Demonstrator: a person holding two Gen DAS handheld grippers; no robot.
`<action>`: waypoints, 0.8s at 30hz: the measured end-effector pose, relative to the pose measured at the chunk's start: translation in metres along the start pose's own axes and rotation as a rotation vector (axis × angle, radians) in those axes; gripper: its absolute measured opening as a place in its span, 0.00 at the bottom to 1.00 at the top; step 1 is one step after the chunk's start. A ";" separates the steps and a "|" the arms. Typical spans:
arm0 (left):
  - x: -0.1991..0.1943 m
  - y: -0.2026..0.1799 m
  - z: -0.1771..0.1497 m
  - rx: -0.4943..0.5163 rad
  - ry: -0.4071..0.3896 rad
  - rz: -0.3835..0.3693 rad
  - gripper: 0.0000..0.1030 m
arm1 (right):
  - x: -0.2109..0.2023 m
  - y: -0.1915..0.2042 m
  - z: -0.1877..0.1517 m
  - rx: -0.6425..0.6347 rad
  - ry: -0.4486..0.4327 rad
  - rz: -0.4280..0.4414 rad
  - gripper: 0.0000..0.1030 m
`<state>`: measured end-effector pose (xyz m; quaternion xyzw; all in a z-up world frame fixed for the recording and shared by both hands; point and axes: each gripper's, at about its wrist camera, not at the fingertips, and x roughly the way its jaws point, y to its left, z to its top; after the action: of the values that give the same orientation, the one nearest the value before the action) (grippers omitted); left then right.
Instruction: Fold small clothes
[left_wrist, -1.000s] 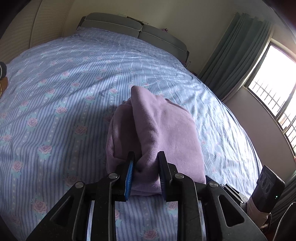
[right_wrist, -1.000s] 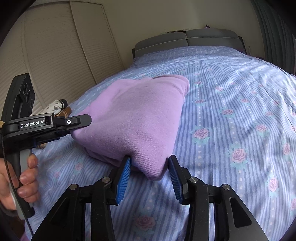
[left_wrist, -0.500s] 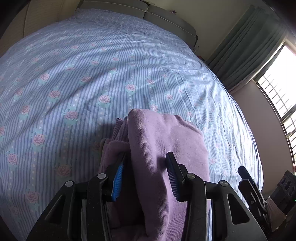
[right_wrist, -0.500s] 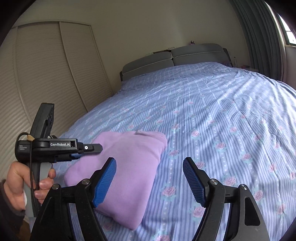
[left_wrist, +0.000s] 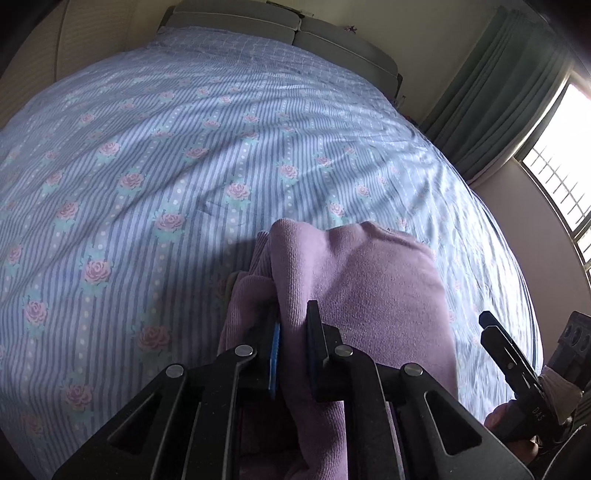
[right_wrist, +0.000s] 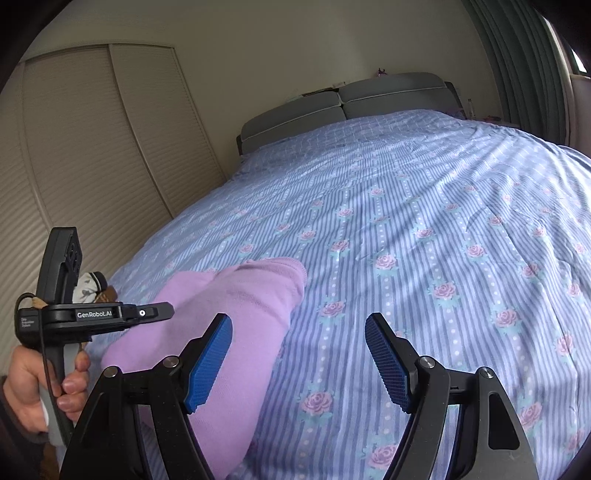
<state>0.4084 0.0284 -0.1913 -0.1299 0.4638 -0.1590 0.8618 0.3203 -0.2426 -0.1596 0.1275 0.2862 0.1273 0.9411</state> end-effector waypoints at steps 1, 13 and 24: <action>0.000 -0.001 -0.002 0.016 -0.011 0.002 0.13 | 0.001 0.002 -0.003 -0.011 0.004 -0.004 0.73; -0.029 -0.038 -0.012 0.184 -0.108 0.185 0.56 | -0.002 0.005 -0.003 -0.001 0.002 -0.042 0.84; -0.065 -0.035 -0.042 0.079 -0.173 0.345 0.81 | -0.007 0.019 0.006 -0.018 0.027 -0.032 0.85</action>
<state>0.3338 0.0187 -0.1518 -0.0276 0.3969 -0.0152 0.9173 0.3144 -0.2283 -0.1453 0.1129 0.2995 0.1166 0.9402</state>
